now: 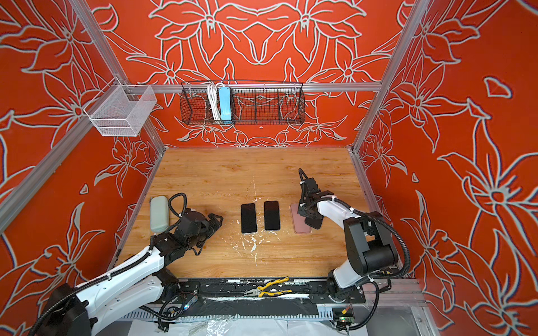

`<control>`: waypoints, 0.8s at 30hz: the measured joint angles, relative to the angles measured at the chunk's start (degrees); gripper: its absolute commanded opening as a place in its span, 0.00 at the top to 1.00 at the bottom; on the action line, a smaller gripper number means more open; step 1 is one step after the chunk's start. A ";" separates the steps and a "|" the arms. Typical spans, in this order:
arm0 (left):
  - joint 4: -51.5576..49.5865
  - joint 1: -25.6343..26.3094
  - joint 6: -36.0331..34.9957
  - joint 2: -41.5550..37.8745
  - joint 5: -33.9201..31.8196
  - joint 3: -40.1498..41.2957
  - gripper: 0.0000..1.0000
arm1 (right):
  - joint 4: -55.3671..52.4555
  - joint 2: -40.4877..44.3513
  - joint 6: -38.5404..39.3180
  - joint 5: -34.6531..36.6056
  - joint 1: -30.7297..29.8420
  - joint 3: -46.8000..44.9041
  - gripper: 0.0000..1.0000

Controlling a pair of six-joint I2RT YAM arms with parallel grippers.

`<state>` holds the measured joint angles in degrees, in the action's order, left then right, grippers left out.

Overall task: Take the phone out of the phone case
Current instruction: Pick up the phone case from the phone case.

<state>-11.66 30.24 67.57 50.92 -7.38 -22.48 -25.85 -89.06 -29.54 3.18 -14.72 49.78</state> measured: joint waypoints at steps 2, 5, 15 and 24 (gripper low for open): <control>0.00 0.00 0.13 -0.04 0.00 0.00 0.02 | 0.02 -0.42 -0.02 0.02 0.00 0.00 0.75; 0.00 -0.04 0.24 -0.09 0.00 0.00 0.02 | 0.04 -0.63 -0.02 0.07 0.04 -0.04 0.78; 0.09 -0.24 0.66 -0.07 0.15 0.22 0.02 | 0.70 -0.20 0.20 0.87 0.04 -0.76 0.92; 0.13 -0.24 0.85 0.15 0.24 0.22 0.02 | -0.17 1.51 0.85 0.92 0.04 -0.79 0.97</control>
<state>-11.53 30.00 68.42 51.07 -7.14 -22.26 -26.02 -87.55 -28.69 4.10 -14.68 48.99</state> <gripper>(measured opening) 0.978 0.047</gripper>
